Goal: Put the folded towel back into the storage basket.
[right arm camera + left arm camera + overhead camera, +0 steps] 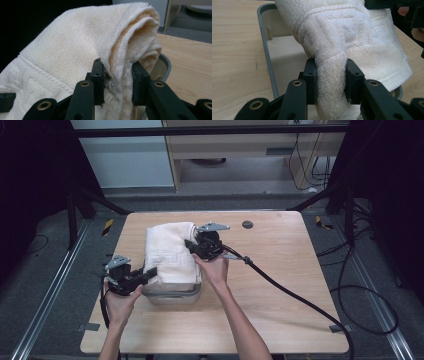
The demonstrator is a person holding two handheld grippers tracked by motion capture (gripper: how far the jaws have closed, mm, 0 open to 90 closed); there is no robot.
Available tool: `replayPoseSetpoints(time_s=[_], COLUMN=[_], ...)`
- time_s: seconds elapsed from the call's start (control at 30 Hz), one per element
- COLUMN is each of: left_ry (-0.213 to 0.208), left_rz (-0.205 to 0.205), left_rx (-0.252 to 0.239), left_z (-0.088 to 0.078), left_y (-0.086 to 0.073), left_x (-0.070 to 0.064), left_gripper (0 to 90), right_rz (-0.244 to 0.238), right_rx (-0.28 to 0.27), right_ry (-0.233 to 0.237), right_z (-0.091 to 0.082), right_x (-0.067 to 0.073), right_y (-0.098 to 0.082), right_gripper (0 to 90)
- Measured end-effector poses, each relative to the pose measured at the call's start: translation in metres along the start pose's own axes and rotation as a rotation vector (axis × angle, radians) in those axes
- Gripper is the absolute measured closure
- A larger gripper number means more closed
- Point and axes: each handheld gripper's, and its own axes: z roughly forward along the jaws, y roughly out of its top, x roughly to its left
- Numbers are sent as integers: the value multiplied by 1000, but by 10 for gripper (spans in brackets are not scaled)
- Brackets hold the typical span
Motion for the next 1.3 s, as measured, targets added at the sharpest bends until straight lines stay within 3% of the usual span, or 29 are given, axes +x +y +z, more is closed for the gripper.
replayPoseSetpoints(time_s=[0.57,0.93,1.3], left_ry=[44,62,74], left_rz=[6,12,24], left_rx=[57,104,135], left_z=[11,20,27], left_y=[-8,-14,-17], left_x=[9,10,11], left_gripper=[668,667,662], right_rz=[12,-17,-16], right_rx=[32,76,102], right_ry=[-17,-55,-70], right_z=[18,25,29], right_x=[1,3,1], right_y=[-15,-26,-33], right_gripper=[687,679,672])
